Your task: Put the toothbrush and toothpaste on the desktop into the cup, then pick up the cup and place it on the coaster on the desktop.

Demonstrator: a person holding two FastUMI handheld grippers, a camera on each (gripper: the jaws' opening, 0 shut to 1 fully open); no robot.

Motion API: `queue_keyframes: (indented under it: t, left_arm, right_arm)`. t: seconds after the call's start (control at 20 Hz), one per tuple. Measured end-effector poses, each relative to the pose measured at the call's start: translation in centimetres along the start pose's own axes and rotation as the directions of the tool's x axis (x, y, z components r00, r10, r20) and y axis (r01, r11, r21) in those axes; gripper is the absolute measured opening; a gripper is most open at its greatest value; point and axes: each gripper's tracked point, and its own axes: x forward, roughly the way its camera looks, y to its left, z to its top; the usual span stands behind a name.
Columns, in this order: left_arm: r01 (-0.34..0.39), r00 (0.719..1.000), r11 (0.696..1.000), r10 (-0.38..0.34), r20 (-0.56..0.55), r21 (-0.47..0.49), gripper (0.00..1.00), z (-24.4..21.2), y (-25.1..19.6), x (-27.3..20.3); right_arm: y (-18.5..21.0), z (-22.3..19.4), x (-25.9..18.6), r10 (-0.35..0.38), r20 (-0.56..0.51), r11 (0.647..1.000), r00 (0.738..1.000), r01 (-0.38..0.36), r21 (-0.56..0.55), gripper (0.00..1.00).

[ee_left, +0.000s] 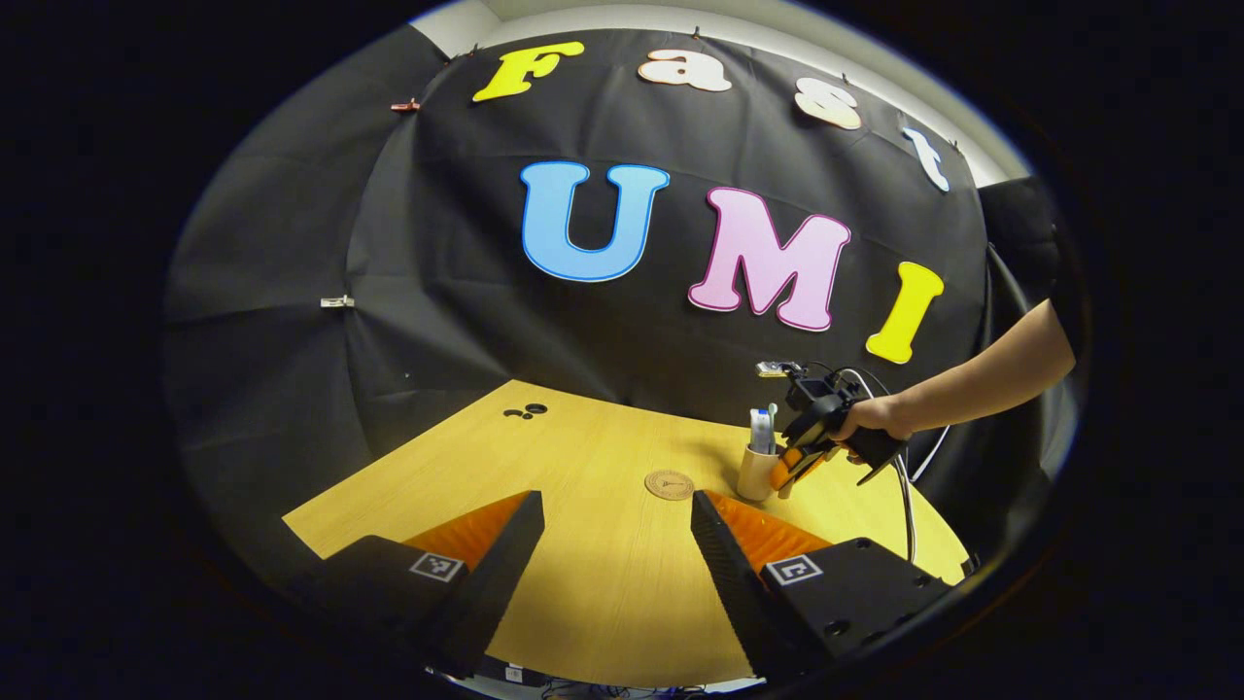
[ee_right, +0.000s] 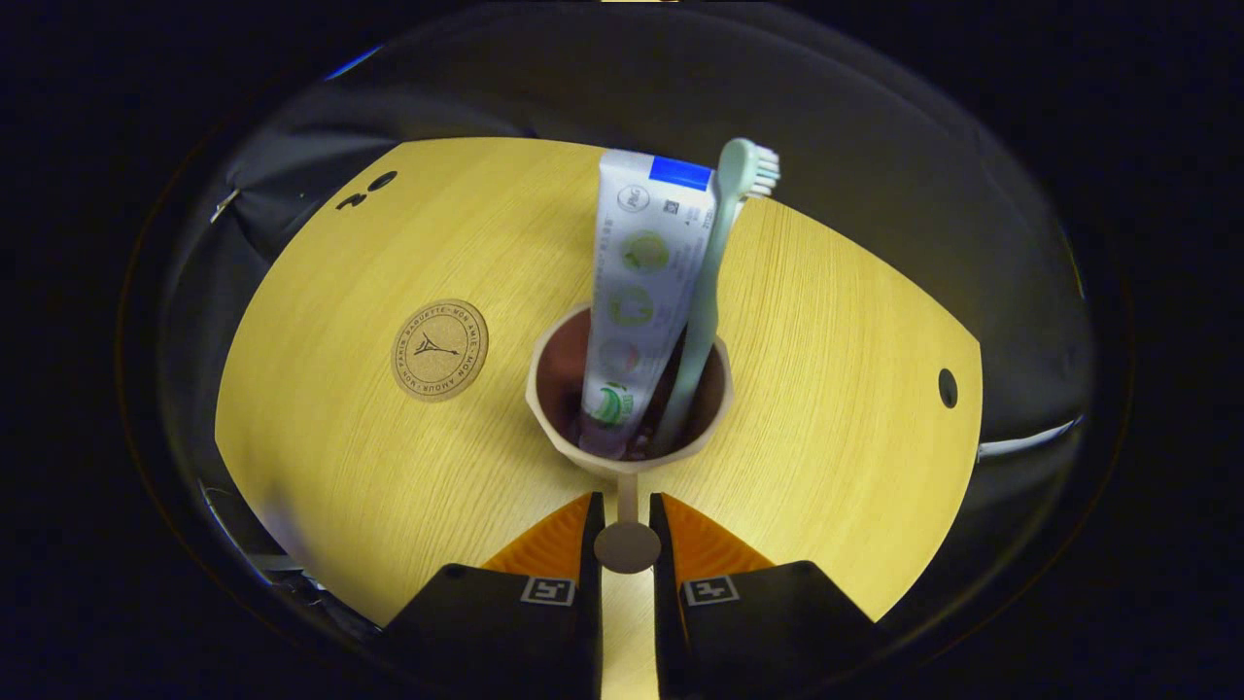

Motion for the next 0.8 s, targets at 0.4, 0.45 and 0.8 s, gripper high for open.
queue_keyframes:
  t: [0.4,0.45,0.8]
  left_arm:
    - [-0.027,1.0,1.0,0.027,-0.012,-0.002,0.97,-0.5,0.3,-0.4]
    - [-0.027,1.0,1.0,0.027,-0.017,0.0,0.97,-0.6,0.2,-0.3]
    - [-0.041,0.999,0.999,0.041,-0.033,0.02,0.97,-1.1,0.4,-0.3]
  right_arm:
    - [0.8,0.1,1.3,0.061,-0.042,0.992,0.997,-0.056,0.111,0.75]
    - [0.8,0.2,1.6,0.066,-0.045,0.99,0.997,-0.06,0.132,0.73]
    - [0.1,-0.1,4.1,0.031,-0.091,0.992,0.995,-0.019,0.124,0.64]
